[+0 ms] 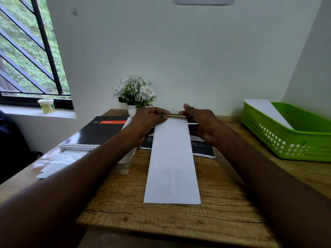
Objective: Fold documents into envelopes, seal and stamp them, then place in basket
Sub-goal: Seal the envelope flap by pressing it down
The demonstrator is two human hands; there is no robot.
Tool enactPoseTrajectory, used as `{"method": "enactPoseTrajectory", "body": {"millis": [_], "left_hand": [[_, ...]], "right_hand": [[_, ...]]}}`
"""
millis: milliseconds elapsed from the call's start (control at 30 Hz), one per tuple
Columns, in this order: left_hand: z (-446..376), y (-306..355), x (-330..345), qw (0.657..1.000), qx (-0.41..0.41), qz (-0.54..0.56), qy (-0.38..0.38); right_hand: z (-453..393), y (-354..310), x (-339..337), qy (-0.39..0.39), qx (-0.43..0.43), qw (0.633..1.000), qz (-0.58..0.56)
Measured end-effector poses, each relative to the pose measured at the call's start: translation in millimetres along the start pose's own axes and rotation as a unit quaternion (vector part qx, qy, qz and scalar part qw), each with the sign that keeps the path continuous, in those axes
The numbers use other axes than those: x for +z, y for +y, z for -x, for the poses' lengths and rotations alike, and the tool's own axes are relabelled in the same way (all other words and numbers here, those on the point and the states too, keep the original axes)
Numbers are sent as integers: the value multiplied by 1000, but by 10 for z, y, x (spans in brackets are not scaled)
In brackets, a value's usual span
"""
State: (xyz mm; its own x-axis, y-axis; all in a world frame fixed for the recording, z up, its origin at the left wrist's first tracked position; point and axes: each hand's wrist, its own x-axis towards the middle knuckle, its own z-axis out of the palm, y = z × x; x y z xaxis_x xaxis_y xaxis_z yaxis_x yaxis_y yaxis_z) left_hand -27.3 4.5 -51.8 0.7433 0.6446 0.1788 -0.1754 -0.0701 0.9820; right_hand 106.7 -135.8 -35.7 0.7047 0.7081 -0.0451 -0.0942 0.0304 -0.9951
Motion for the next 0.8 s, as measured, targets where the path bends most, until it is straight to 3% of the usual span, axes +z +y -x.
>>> {"method": "enactPoseTrajectory", "body": {"millis": [167,333,433,800], "left_hand": [[28,53,62,999,-36,-26,4],[21,86,20,995,-79,62,14],[18,57,18,995,-81,55,18],[28,35,60,999,24,-43,20]], "right_hand": [[18,14,27,-13,-18,1000,-19],[21,14,33,-1,-40,999,-17],[27,11,58,-17,-64,998,-14],[74,11,150,-30,-74,997,2]]}}
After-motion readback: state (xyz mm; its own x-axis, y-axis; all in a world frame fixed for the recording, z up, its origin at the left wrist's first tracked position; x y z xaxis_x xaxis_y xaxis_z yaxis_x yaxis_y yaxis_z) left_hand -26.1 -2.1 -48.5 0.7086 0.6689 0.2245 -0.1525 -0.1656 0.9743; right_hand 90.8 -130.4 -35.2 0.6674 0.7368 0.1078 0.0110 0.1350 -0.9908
